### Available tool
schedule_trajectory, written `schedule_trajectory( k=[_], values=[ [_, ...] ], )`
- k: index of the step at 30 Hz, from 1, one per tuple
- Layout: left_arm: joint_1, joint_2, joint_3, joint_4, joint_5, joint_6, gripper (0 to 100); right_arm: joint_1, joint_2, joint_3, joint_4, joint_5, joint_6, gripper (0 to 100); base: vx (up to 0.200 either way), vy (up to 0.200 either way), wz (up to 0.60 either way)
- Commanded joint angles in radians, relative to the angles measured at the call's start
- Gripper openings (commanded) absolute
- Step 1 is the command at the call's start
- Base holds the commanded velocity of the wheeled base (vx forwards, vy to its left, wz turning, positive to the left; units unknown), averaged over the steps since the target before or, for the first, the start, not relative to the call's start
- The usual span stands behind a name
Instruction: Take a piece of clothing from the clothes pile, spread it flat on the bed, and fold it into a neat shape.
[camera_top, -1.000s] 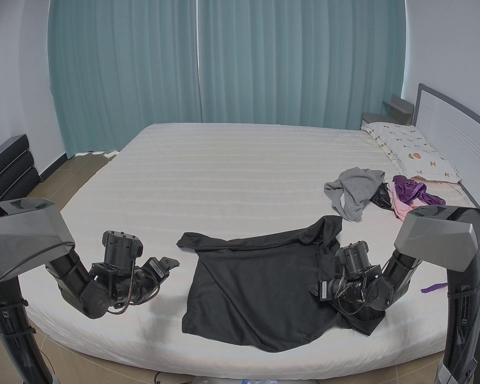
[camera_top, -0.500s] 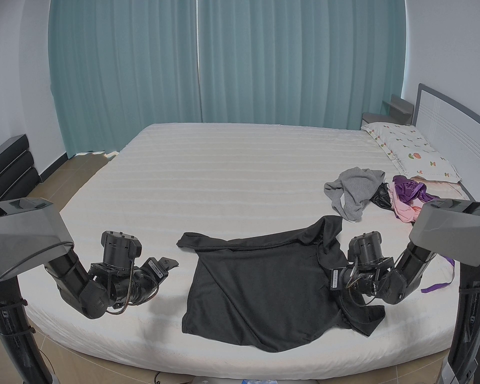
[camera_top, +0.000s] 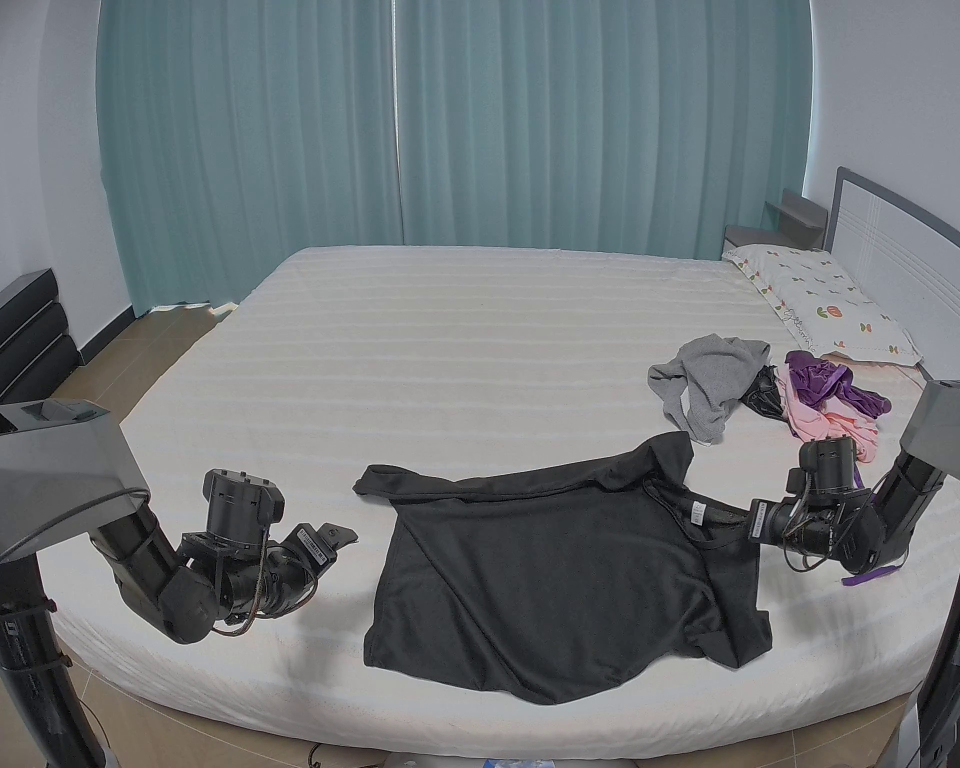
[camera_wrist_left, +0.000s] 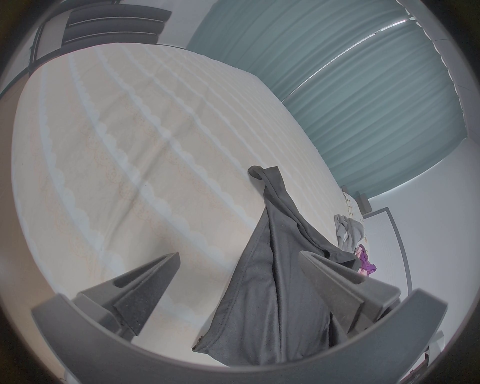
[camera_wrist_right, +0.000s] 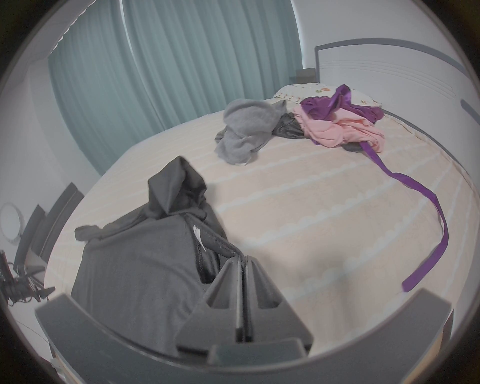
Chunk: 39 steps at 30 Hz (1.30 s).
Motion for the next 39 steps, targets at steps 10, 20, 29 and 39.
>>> schedule_trajectory(
  k=[10,20,29,39],
  values=[
    [-0.007,-0.003,0.024,-0.004,-0.013,0.000,100,-0.215,0.111,0.039,-0.184,0.130,0.004,100,0.000,0.000,0.00],
    [-0.028,-0.009,0.044,-0.005,-0.015,0.000,100,-0.195,-0.053,0.168,-0.248,0.282,0.164,100,0.000,0.000,0.00],
    [-0.081,-0.011,0.069,-0.005,-0.013,-0.003,100,-0.170,-0.149,0.303,-0.253,0.305,0.191,100,-0.067,0.000,0.00],
    [-0.156,0.032,0.074,-0.002,0.027,-0.020,100,-0.167,-0.157,0.390,-0.327,0.306,0.204,100,-0.120,0.000,0.00]
  ],
)
